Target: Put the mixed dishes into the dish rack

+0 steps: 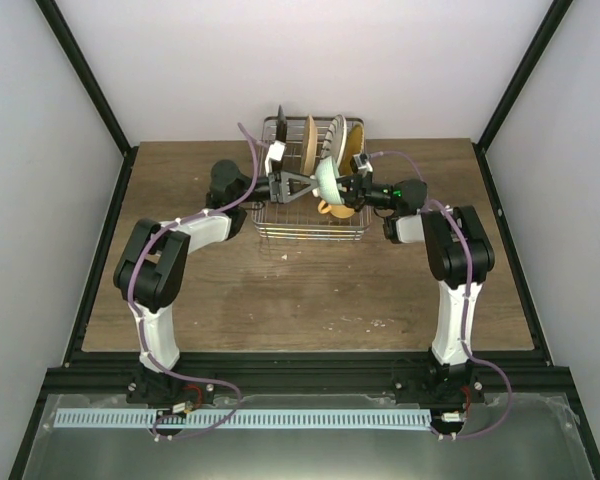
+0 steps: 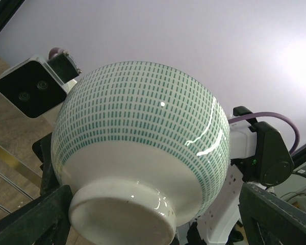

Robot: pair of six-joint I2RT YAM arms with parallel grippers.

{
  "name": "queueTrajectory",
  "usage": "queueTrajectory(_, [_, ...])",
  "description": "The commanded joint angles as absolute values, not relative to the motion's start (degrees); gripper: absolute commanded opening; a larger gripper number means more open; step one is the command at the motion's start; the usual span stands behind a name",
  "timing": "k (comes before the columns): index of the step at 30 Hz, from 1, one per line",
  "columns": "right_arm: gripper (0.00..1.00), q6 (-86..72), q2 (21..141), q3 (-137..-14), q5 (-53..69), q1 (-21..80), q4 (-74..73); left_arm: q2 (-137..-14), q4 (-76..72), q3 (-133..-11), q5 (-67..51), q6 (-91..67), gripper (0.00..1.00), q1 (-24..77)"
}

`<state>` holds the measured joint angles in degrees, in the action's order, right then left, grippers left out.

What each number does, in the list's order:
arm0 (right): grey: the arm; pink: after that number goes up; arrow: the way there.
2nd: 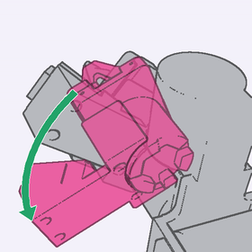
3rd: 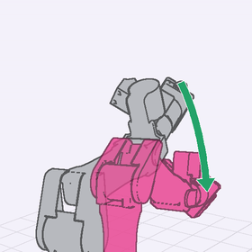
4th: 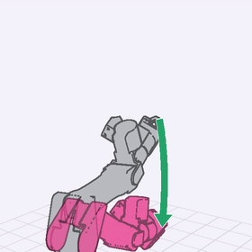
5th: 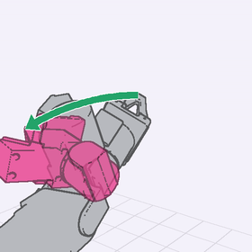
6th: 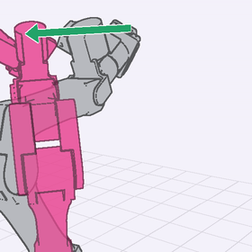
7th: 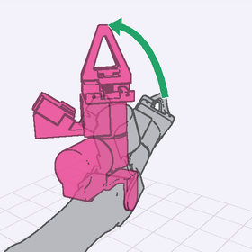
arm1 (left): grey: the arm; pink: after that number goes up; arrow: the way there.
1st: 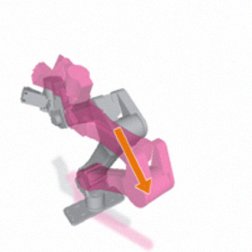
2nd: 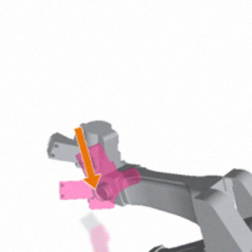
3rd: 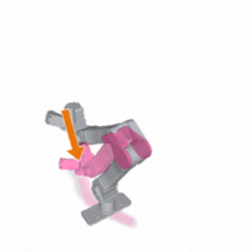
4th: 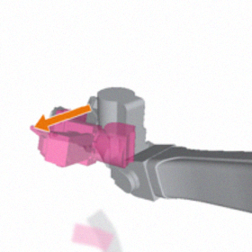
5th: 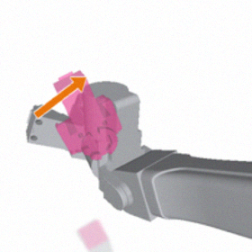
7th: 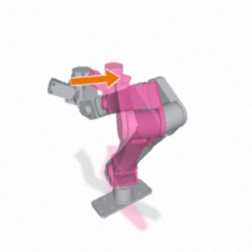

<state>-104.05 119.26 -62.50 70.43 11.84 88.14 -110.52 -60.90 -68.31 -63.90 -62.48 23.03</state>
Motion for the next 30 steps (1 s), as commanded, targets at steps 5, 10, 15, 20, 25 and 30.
queueTrajectory(5, [0.01, -104.7, 120.65, -66.36, 64.37, 12.52, 101.51, -107.58, -62.58, -68.23, -69.53, -60.04, 0.9, 25.4])
queueTrajectory(10, [0.01, -105.23, 119.14, -65.99, 64.65, 12.15, 101.51, -107.45, -62.53, -68.39, -69.17, -60.12, 0.9, 25.36])
queueTrajectory(15, [0.01, -106.94, 117.53, -63.29, 64.5, 10.73, 105.09, -107.47, -61.81, -69.31, -68.2, -59.67, 0.91, 24.91])
queueTrajectory(20, [0.01, -106.91, 116.94, -61.71, 63.91, 9.79, 106.02, -107.75, -61.91, -70.11, -67.95, -59.91, 0.91, 24.7])
queueTrajectory(25, [0.01, -107.84, 118.23, -62.54, 63.16, 9.75, 107.14, -107.53, -61.96, -69.35, -67.76, -59.93, 0.91, 24.69])
queueTrajectory(30, [0.01, -108.19, 118.64, -63.43, 63.19, 9.67, 107.16, -107.4, -62.01, -68.9, -67.77, -59.64, 0.79, 24.7])
